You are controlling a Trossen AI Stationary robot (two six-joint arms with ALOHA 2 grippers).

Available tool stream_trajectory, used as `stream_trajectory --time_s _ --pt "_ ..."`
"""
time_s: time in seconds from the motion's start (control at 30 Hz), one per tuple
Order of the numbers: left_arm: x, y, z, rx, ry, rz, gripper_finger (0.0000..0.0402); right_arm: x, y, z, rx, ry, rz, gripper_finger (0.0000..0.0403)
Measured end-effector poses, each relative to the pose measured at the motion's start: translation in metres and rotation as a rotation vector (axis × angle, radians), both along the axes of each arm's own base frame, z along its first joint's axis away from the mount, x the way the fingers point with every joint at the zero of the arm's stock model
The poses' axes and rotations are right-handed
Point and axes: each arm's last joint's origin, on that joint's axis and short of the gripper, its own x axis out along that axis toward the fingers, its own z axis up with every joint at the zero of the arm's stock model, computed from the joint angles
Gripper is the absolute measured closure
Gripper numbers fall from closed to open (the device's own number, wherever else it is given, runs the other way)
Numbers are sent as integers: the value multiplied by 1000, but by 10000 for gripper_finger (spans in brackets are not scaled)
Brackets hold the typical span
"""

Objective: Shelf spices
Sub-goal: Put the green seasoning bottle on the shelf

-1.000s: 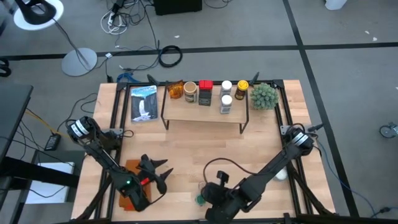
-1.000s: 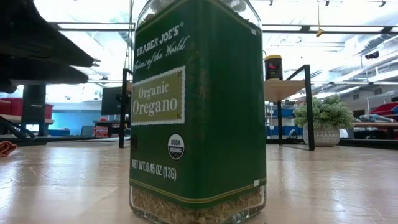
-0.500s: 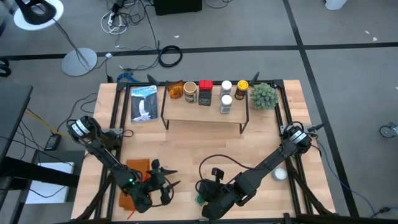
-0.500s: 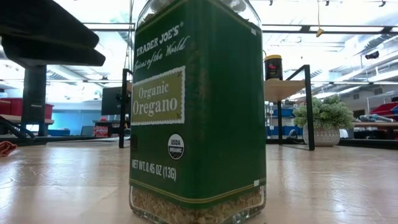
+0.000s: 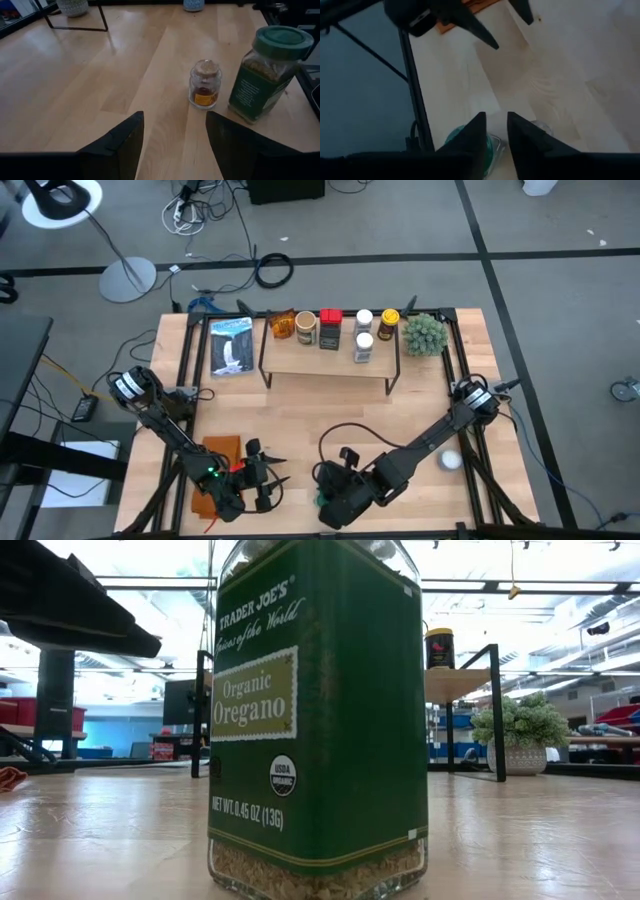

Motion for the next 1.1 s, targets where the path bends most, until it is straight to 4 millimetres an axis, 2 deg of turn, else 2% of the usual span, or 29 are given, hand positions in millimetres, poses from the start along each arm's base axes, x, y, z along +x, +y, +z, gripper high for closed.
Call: stream_trajectory --time_s 0.13,0.43,0.6,0.77,0.9,1.1 --pt "0 0 0 22 6 -9 183 2 -1 0 71 3 -40 254" --pt "1 1 0 21 5 -6 183 2 0 -2 42 13 0 116" --pt "1 1 0 20 5 -3 183 -2 7 -4 111 45 26 62" --pt "1 1 0 16 4 -1 183 -12 17 -13 146 84 6 44" --pt "1 1 0 13 3 0 183 -21 26 -20 169 100 -23 46" --pt "1 1 0 10 1 1 183 -22 33 -21 177 65 -31 54"
